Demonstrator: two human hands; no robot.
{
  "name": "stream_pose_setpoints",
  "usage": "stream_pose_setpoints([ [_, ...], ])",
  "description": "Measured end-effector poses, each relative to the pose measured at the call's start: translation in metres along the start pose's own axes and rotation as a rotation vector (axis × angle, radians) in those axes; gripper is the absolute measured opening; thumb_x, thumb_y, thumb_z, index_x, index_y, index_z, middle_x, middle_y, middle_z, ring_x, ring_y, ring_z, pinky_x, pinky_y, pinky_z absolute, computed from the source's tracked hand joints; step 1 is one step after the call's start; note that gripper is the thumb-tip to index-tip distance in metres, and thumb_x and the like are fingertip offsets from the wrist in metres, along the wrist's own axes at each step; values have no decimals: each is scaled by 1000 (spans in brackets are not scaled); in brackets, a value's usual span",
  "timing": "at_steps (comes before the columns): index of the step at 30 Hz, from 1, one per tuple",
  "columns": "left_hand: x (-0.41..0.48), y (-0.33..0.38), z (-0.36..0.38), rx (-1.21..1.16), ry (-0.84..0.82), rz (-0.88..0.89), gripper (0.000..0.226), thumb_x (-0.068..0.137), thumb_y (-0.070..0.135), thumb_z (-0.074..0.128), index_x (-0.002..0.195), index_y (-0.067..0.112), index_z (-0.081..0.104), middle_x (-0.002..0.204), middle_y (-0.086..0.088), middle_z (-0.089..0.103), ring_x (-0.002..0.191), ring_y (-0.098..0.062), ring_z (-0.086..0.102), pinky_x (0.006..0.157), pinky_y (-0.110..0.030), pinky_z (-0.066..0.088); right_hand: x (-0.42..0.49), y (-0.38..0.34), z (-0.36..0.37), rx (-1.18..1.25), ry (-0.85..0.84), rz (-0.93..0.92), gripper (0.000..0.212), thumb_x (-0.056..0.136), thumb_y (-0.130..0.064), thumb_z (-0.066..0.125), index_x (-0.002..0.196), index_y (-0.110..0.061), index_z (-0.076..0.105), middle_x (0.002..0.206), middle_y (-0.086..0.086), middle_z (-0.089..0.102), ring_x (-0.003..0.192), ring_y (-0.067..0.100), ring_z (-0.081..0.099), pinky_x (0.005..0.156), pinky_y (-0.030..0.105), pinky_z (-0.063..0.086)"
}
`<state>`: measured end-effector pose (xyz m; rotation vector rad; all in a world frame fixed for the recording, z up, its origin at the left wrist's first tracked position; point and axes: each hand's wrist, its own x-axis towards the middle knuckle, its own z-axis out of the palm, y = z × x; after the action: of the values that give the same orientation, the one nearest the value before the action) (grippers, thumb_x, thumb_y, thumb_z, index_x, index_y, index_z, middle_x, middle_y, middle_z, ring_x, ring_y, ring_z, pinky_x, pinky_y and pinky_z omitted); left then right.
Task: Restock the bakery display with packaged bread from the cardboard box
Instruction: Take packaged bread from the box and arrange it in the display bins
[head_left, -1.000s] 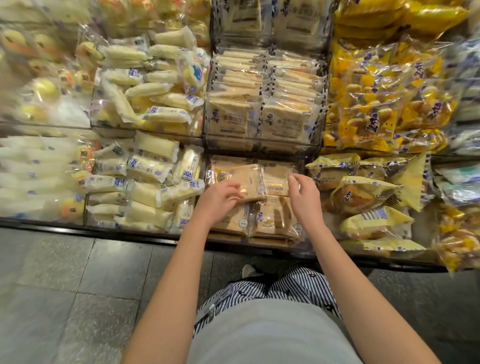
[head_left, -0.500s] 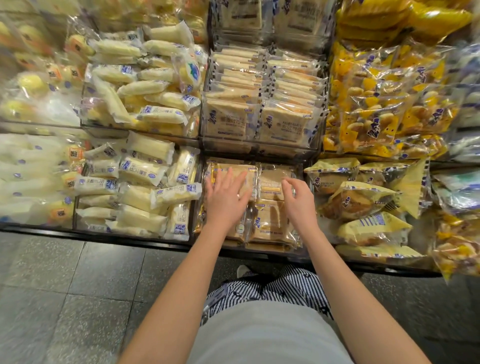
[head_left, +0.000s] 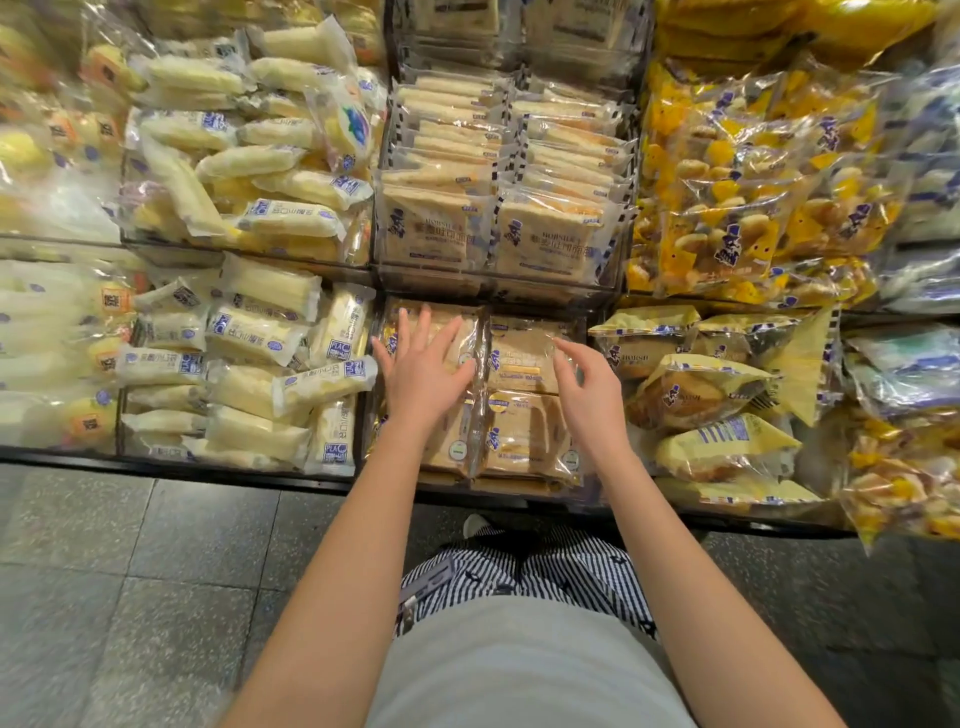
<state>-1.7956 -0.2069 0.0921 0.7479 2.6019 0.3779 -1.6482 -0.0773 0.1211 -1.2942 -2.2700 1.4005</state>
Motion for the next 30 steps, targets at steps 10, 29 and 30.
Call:
stream_pose_setpoints([
  [10, -23, 78, -6, -278, 240, 226, 41, 99, 35, 53, 138, 24, 54, 153, 2, 41, 150, -18, 17, 121, -55, 14, -9, 8, -54, -108, 38, -110, 42, 101, -21, 51, 143, -16, 48, 148, 2, 45, 140, 14, 35, 117, 31, 26],
  [29, -136, 445, 128, -321, 149, 863, 46, 93, 31, 54, 130, 7, 61, 133, -16, 60, 130, -35, 49, 115, -44, 32, -113, 215, -376, -2, 492, 163, 44, 99, -21, 54, 143, -17, 48, 148, 8, 42, 139, 21, 34, 114, 30, 25],
  [30, -149, 473, 141, -317, 112, 929, 47, 92, 34, 50, 129, 7, 62, 132, -16, 60, 128, -35, 50, 114, -46, 34, -123, 231, -397, 7, 543, 211, 45, 99, -20, 53, 144, -15, 47, 148, 9, 41, 140, 21, 33, 113, 28, 23],
])
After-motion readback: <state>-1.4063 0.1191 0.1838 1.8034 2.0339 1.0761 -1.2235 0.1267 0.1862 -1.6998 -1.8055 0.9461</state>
